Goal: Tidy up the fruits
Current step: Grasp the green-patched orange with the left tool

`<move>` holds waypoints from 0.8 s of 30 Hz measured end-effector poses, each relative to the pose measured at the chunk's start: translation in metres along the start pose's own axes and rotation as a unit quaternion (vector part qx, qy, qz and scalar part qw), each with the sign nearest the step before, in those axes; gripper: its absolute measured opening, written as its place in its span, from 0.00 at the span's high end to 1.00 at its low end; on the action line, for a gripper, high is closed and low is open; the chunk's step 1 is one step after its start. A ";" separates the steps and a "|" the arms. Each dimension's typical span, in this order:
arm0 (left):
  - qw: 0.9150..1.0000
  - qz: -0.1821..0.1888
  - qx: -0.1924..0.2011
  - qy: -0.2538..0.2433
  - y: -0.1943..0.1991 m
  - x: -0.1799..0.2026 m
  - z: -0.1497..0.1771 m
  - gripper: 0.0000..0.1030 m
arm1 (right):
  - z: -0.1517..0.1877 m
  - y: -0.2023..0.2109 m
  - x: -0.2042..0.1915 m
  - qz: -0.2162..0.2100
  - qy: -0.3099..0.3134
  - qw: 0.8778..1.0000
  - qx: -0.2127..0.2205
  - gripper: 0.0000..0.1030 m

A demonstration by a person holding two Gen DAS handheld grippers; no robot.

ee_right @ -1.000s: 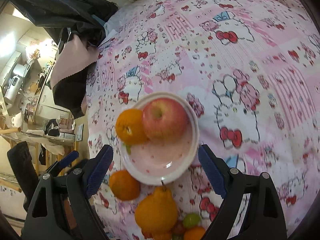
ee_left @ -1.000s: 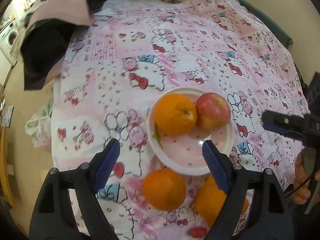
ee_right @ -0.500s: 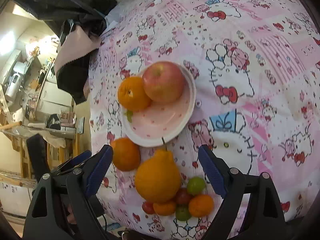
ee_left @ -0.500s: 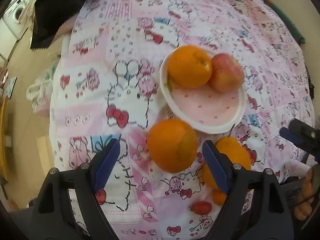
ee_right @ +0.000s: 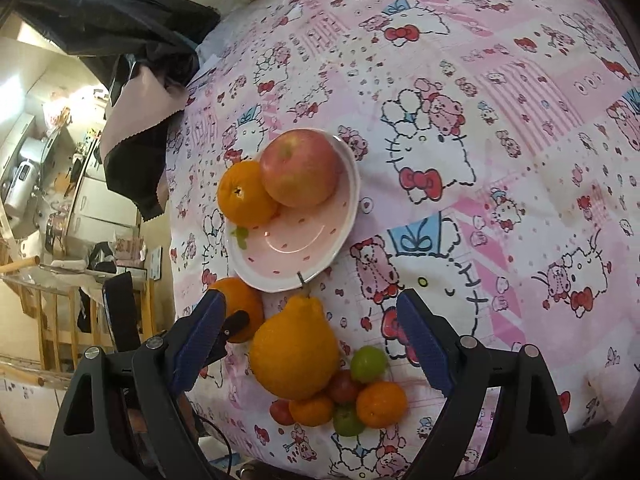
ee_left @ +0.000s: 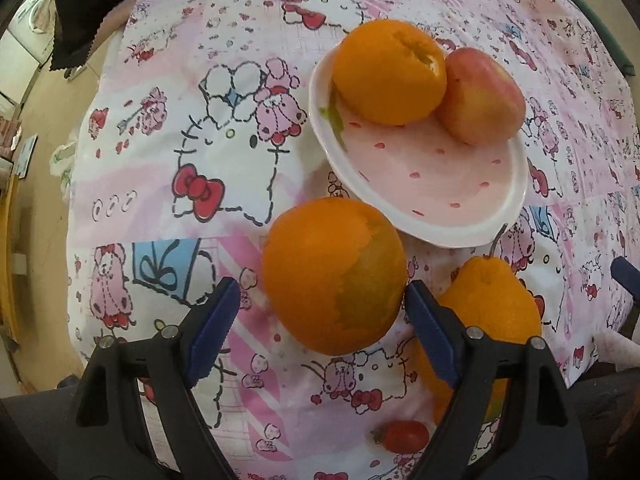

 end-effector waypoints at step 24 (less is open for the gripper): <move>0.999 0.006 -0.014 -0.033 -0.012 0.021 -0.002 0.36 | 0.000 -0.011 -0.004 0.005 0.007 1.000 -0.012 0.13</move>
Point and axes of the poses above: each gripper's, at about its wrist camera, not at the fingertips, and y roughly against the way its jaws point, x to its right, z to its underside, the point moved 6 cm from there along -y, roughly the way its jaws point, and after that the axes turned 11 degrees about -y, right-handed, at the moved point
